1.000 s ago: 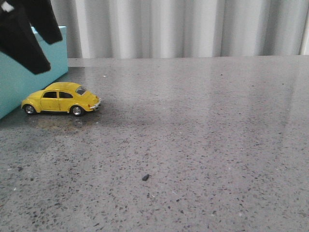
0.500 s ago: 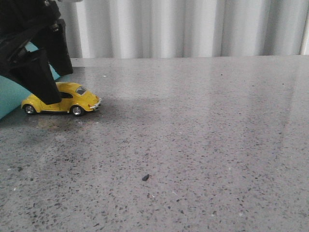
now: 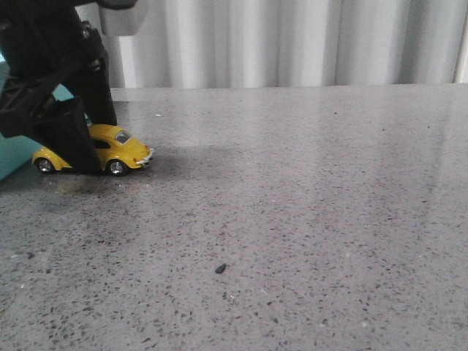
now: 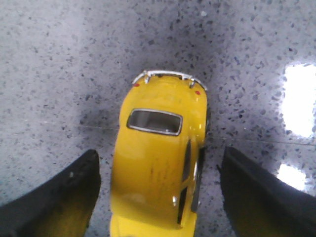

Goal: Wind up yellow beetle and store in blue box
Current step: 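Lower the open left gripper around the beetle and close it, then lift the beetle with the left gripper and carry it over the box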

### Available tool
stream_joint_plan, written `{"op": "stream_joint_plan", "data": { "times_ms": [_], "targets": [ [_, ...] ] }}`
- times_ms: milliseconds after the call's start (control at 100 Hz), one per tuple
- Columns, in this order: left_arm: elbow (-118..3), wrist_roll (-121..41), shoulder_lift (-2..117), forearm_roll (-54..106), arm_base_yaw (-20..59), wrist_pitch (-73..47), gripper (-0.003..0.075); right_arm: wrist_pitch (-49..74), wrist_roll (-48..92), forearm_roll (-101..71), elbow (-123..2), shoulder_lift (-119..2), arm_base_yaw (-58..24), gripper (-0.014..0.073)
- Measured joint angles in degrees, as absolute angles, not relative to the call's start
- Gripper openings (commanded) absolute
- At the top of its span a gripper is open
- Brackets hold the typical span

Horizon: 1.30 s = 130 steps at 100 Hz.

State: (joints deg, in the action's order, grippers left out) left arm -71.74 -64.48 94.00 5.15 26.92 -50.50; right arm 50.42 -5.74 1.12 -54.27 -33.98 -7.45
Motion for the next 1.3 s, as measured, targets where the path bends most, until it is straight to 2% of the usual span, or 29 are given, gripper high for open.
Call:
{"op": "stream_joint_plan", "data": {
  "times_ms": [250,510,690,990,1300],
  "targets": [
    [-71.7,-64.5,94.8,5.2,26.9,-50.2,0.0455,50.4,-5.7,1.1,-54.3,-34.0,-7.4,-0.0041],
    [-71.9,-64.5,94.8,5.1,26.9,-50.0,0.0226,50.4,-5.7,1.1,-54.3,-34.0,-7.4,-0.0041],
    [-71.9,-64.4,94.8,5.1,26.9,-50.0,0.0137,50.4,-5.7,1.1,-54.3,-34.0,-7.4,-0.0041],
    [-74.7,-64.3,94.8,5.3,26.9,-50.4,0.013,50.0,-5.7,1.1,-54.3,-34.0,-7.4,-0.0041],
    [-87.9,-61.6,94.8,7.6,26.9,-56.7,0.013,50.0,-5.7,1.1,-54.2,-34.0,-7.4,-0.0041]
  ]
}}
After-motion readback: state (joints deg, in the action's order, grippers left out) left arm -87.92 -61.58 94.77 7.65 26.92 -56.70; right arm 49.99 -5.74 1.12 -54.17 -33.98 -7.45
